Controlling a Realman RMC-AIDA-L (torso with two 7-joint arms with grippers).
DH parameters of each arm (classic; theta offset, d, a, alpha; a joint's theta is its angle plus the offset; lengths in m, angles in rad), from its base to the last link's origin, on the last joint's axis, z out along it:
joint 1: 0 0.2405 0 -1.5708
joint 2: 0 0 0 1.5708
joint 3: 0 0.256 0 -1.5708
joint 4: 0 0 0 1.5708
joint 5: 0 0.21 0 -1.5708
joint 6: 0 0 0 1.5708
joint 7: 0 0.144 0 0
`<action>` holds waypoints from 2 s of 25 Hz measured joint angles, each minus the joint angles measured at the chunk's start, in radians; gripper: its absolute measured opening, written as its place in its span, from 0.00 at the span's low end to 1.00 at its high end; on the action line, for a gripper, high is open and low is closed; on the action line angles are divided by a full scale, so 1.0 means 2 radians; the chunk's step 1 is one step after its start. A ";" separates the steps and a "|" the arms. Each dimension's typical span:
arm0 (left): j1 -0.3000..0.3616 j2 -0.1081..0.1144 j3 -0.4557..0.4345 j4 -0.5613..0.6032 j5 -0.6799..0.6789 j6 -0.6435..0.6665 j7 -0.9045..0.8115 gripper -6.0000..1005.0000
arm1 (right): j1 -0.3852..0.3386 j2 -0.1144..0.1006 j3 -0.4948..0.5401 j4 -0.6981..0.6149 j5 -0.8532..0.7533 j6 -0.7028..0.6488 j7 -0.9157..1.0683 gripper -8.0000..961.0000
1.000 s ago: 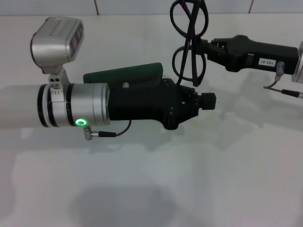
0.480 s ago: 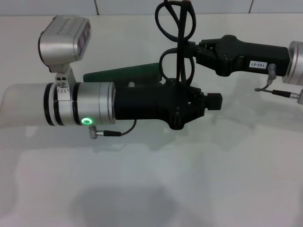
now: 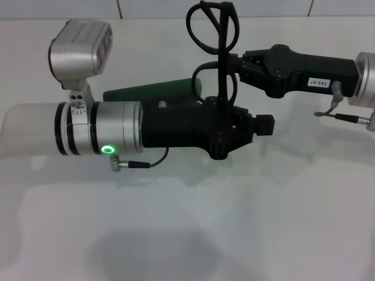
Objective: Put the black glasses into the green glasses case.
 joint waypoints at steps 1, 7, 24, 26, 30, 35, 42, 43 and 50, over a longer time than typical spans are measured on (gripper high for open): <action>0.000 0.000 0.000 0.000 0.000 0.000 0.000 0.00 | 0.000 0.000 0.000 0.000 0.000 0.000 0.000 0.05; 0.006 0.002 0.000 0.003 0.000 0.000 0.000 0.00 | -0.003 -0.002 0.002 0.000 0.000 0.020 -0.006 0.05; 0.168 0.015 0.001 0.124 0.029 -0.084 0.038 0.00 | 0.056 -0.001 -0.126 -0.011 -0.018 0.144 -0.045 0.05; 0.179 0.017 0.001 0.128 0.034 -0.084 0.040 0.01 | 0.067 -0.001 -0.158 -0.018 -0.018 0.163 -0.045 0.05; 0.200 0.027 0.001 0.130 0.040 -0.067 0.044 0.01 | 0.083 0.000 -0.228 -0.042 -0.018 0.218 -0.044 0.05; 0.221 0.031 0.001 0.144 0.040 -0.049 0.044 0.01 | 0.096 0.000 -0.299 -0.057 -0.016 0.281 -0.044 0.05; 0.224 0.027 0.001 0.148 0.049 -0.041 0.043 0.01 | 0.098 0.000 -0.332 -0.069 -0.013 0.324 -0.043 0.05; 0.223 0.027 0.001 0.148 0.050 -0.040 0.043 0.01 | 0.098 0.000 -0.333 -0.069 -0.013 0.327 -0.042 0.05; 0.216 0.026 0.001 0.146 0.052 -0.040 0.043 0.01 | 0.098 0.000 -0.345 -0.067 -0.003 0.352 -0.040 0.06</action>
